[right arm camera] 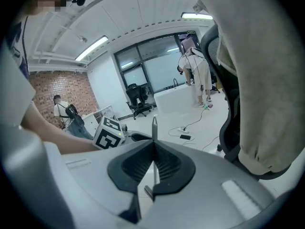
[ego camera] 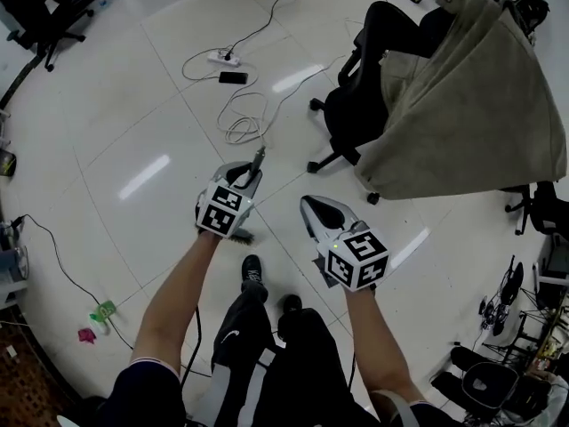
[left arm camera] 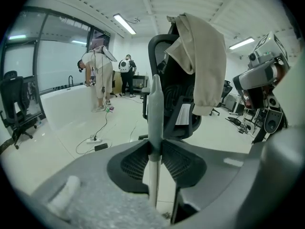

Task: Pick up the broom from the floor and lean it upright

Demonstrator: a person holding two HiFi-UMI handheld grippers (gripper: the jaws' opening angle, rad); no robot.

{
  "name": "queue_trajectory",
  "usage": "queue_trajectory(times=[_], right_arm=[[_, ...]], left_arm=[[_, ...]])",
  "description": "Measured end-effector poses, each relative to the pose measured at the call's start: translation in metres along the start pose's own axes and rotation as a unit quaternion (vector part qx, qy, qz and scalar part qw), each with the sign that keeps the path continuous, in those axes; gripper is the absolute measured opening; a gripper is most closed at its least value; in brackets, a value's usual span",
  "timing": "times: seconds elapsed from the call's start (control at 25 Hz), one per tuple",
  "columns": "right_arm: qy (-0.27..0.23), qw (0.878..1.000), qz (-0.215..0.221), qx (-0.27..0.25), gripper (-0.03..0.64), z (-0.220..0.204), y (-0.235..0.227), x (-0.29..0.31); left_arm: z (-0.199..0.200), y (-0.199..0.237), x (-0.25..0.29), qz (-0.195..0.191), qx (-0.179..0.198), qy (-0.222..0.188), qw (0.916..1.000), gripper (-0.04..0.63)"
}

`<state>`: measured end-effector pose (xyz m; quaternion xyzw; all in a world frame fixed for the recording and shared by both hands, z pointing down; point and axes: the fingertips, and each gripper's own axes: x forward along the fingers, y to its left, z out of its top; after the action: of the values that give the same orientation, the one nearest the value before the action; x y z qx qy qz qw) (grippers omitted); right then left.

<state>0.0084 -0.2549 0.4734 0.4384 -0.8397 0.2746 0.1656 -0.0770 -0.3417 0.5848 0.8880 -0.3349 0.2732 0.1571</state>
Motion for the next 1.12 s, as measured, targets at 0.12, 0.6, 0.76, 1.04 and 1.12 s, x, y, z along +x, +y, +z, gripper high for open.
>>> queue_trajectory(times=[0.12,0.6,0.76,1.04,1.12], right_arm=[[-0.008,1.000,-0.021,0.015,0.003,0.013,-0.007,-0.008],[-0.035,0.997,-0.054,0.044,0.003,0.024,-0.062,-0.049],[-0.037,0.997,-0.039,0.049,0.003,0.025,-0.073,-0.059],[-0.058,0.995,-0.054,0.055,0.003,0.044,-0.093,-0.065],[-0.059,0.994,-0.065,0.061,0.003,0.044,-0.092,-0.064]], left_arm=[[0.025,-0.003,0.005,-0.015,0.004,-0.009,0.9998,0.091],[0.102,-0.043,0.070,-0.049,0.028,-0.017,0.9982,0.092],[0.121,-0.055,0.105,-0.053,0.040,-0.001,0.9978,0.092],[0.151,-0.071,0.153,-0.077,0.062,0.008,0.9951,0.092],[0.158,-0.072,0.169,-0.089,0.068,0.009,0.9936,0.092]])
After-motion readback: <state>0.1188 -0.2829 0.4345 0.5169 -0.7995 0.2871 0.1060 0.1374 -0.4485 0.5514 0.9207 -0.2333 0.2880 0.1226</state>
